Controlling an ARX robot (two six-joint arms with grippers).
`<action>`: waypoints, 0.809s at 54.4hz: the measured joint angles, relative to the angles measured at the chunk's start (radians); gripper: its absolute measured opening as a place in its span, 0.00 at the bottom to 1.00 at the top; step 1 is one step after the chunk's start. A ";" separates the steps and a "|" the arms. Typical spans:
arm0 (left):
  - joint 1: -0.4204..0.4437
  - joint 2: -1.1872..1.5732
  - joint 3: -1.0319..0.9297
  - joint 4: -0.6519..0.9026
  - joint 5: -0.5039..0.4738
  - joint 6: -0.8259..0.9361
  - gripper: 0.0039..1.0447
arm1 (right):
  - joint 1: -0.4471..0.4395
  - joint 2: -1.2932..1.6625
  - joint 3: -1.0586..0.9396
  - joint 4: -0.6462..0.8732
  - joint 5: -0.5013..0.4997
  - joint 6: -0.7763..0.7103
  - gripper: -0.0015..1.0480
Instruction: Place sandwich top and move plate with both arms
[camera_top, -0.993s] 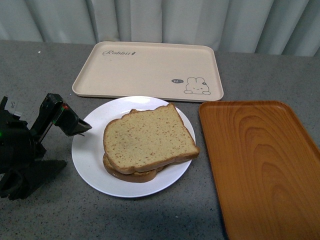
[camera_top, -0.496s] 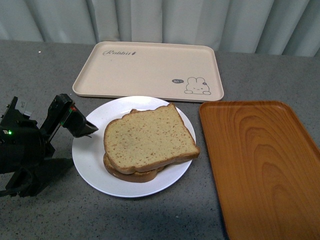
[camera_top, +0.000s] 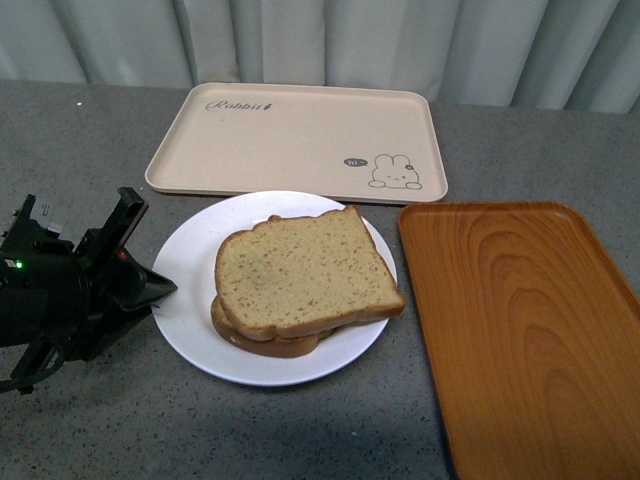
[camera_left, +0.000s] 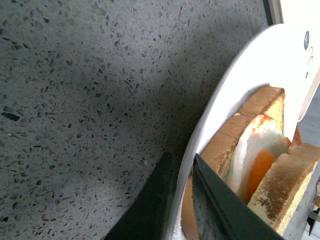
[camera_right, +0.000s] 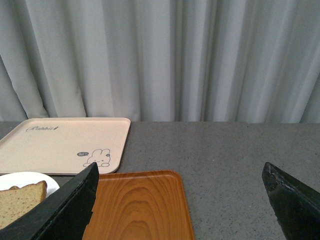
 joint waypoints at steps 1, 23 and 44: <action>0.000 0.000 0.000 0.001 0.000 0.000 0.07 | 0.000 0.000 0.000 0.000 0.000 0.000 0.91; 0.026 -0.003 -0.035 0.132 0.082 -0.060 0.04 | 0.000 0.000 0.000 0.000 0.000 0.000 0.91; 0.055 -0.005 -0.093 0.532 0.185 -0.281 0.04 | 0.000 0.000 0.000 0.000 0.000 0.000 0.91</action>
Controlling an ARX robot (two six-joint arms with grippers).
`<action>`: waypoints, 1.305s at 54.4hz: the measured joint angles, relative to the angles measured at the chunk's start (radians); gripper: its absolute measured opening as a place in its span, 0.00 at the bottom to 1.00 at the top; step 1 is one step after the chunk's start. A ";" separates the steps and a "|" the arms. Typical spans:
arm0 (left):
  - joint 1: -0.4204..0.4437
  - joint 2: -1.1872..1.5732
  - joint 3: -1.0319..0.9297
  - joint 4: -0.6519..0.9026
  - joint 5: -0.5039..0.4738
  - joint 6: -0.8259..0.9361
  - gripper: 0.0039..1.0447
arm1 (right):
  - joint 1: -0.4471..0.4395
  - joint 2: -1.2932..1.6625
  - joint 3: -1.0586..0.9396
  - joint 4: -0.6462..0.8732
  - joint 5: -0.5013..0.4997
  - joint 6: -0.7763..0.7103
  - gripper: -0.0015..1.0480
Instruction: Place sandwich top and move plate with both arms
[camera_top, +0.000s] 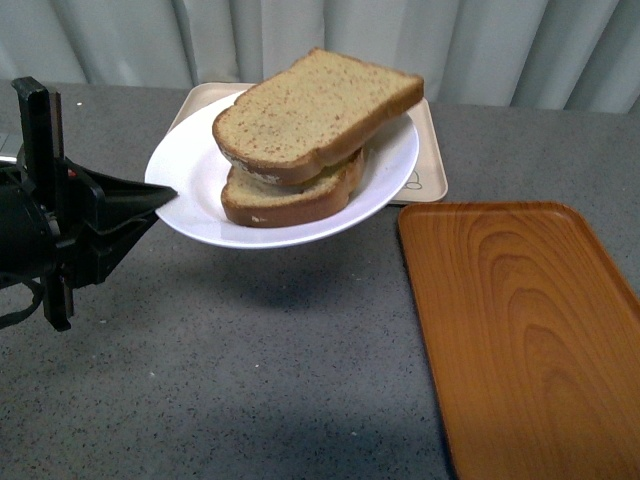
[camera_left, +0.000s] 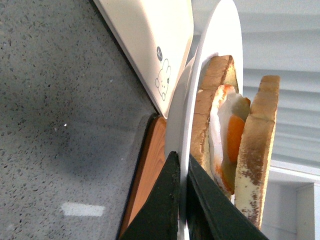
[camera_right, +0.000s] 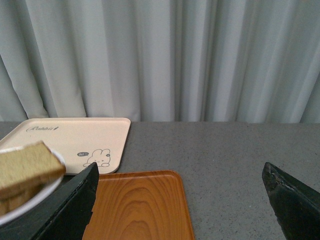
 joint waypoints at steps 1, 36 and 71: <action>0.002 0.000 0.005 0.000 -0.004 -0.007 0.04 | 0.000 0.000 0.000 0.000 0.000 0.000 0.91; -0.096 0.343 0.688 -0.338 -0.247 -0.044 0.04 | 0.000 0.000 0.000 0.000 0.000 0.000 0.91; -0.110 0.397 0.708 -0.413 -0.269 0.012 0.35 | 0.000 0.000 0.000 0.000 0.000 0.000 0.91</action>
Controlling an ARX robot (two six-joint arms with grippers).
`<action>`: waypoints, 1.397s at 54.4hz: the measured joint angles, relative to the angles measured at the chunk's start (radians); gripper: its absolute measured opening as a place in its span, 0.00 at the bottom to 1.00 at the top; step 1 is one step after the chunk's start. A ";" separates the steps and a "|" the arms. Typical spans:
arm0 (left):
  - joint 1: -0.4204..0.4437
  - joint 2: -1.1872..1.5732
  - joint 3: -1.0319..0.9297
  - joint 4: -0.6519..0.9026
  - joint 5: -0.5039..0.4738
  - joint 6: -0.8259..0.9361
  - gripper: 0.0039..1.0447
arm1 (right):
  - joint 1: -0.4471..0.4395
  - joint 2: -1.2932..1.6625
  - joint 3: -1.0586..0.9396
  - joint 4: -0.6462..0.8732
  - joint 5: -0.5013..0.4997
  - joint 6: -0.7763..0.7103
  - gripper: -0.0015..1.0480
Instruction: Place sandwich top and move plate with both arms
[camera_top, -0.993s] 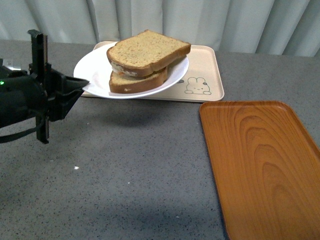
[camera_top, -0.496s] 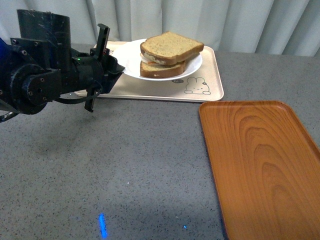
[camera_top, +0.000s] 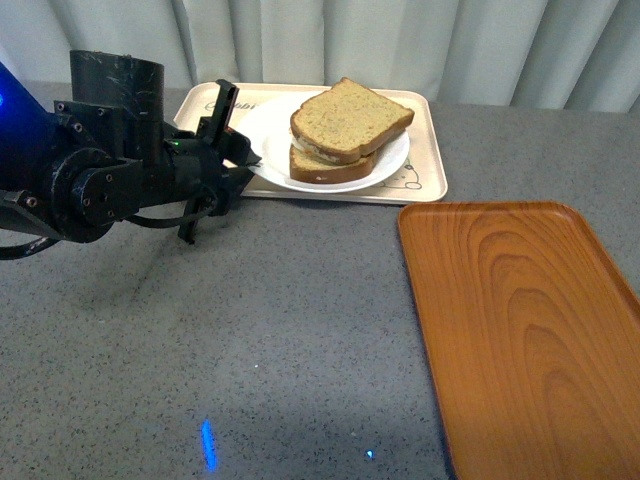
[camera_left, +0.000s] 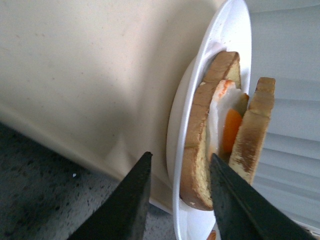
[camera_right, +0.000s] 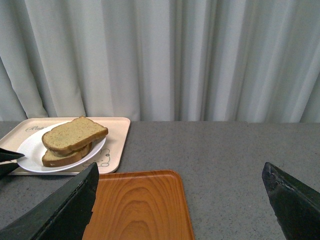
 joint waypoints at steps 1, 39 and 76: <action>0.003 -0.016 -0.016 0.004 -0.005 0.002 0.39 | 0.000 0.000 0.000 0.000 0.000 0.000 0.91; 0.093 -0.416 -0.680 0.509 -0.297 0.595 0.57 | 0.000 0.000 0.000 0.000 0.000 0.000 0.91; 0.189 -1.123 -1.135 0.444 -0.252 1.164 0.04 | 0.000 0.000 0.000 0.000 -0.003 0.000 0.91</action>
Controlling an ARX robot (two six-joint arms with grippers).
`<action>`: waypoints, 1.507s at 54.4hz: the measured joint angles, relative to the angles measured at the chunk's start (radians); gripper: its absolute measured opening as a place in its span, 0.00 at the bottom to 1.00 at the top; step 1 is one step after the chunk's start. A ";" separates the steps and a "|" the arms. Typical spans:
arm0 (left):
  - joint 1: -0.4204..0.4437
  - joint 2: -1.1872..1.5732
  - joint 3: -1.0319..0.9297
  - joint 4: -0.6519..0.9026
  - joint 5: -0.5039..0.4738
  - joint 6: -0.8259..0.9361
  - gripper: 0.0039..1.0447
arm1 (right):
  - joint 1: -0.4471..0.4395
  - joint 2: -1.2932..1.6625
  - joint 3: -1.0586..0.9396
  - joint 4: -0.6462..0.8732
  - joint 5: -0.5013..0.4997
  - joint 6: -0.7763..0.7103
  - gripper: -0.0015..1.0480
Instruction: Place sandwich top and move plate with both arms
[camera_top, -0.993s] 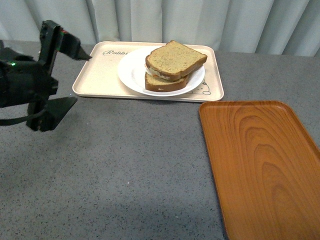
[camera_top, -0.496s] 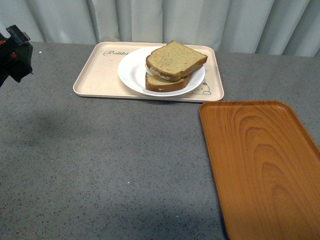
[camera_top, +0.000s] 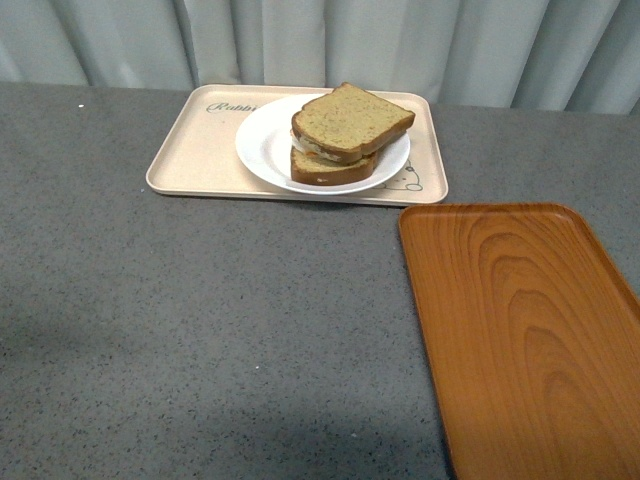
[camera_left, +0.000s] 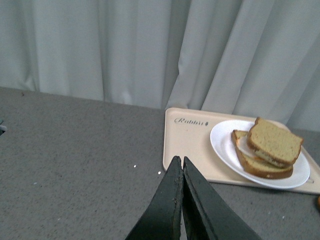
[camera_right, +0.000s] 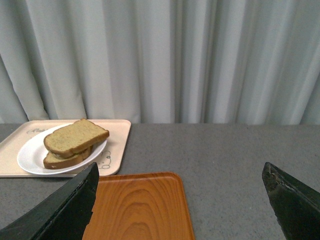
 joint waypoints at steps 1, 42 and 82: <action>0.000 -0.010 -0.003 -0.008 0.000 0.004 0.04 | 0.000 0.000 0.000 -0.001 0.000 0.000 0.91; 0.000 -0.741 -0.051 -0.671 -0.001 0.051 0.04 | 0.000 0.000 0.000 -0.002 0.003 0.000 0.91; 0.000 -1.109 -0.052 -1.027 -0.001 0.051 0.04 | 0.000 0.000 0.000 -0.002 0.003 0.000 0.91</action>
